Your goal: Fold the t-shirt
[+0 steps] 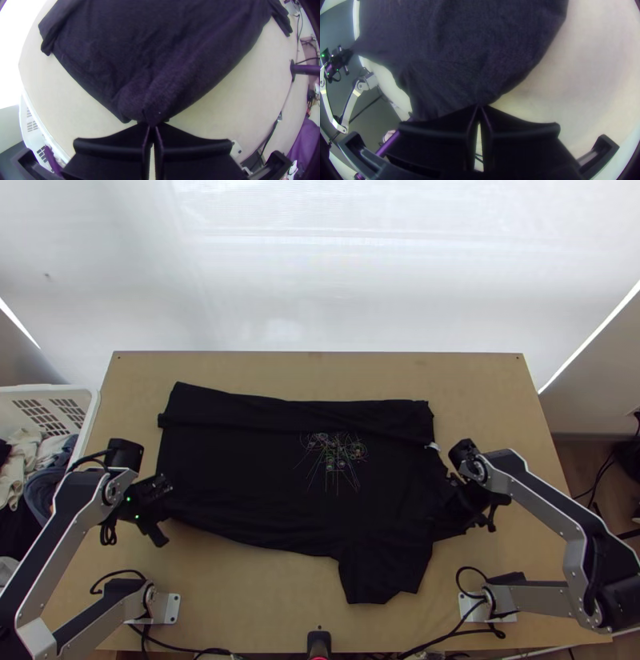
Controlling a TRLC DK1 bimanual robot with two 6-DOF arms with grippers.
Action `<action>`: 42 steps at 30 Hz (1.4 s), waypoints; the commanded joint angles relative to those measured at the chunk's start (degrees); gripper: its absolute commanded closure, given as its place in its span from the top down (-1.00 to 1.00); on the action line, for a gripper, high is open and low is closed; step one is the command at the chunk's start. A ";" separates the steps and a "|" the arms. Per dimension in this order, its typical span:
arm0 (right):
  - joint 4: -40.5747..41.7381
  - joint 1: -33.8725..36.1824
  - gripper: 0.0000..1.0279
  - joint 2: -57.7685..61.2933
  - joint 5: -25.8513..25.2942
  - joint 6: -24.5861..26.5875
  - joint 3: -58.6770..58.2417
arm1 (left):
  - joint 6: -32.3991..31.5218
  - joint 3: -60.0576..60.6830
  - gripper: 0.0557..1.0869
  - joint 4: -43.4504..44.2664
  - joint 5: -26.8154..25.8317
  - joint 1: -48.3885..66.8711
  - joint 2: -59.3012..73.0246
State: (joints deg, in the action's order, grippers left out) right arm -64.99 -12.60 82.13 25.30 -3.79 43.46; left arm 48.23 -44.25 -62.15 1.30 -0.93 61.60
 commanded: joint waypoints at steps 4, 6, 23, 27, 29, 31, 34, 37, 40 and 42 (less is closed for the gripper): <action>-5.41 3.20 -0.94 -4.96 -1.48 1.59 1.19 | -7.27 -1.37 -0.93 2.30 -4.20 -2.85 -1.05; -5.94 4.78 -0.94 -5.93 -2.01 2.47 1.27 | -7.27 -1.72 -0.93 2.56 -6.31 -5.05 -1.66; -7.69 9.00 -0.94 -7.42 -4.12 4.06 6.55 | -4.55 -0.93 -0.93 3.53 -10.44 -14.36 -3.07; -7.69 8.12 -0.94 -6.37 -4.12 3.09 9.62 | -7.01 -3.12 -0.93 4.76 -10.88 -11.38 -2.45; -7.69 7.94 -0.94 -5.66 -4.03 2.83 11.64 | -7.18 -4.44 -0.93 5.11 -11.14 -10.15 -1.75; -7.69 7.85 -0.94 -4.52 -4.12 2.74 13.75 | -7.71 -6.64 -0.93 6.08 -11.14 -9.53 0.01; -7.69 7.85 -0.94 -2.59 -4.12 2.47 17.09 | -7.71 -10.42 -0.93 6.52 -11.14 -8.91 4.31; -7.69 7.85 -0.94 -0.74 -4.12 2.39 20.17 | -7.53 -15.08 -0.93 6.78 -11.14 -8.91 9.06; -8.13 7.94 -0.94 1.46 -4.12 2.21 24.04 | -7.27 -19.65 -0.93 7.48 -11.14 -9.09 13.63; -8.92 8.12 -0.94 3.21 -4.21 2.30 27.20 | -6.92 -22.72 -0.93 8.10 -11.14 -9.18 16.79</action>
State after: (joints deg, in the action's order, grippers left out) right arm -72.97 -4.64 80.93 21.02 -1.26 62.63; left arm 40.91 -58.11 -55.55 -9.76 -10.37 69.56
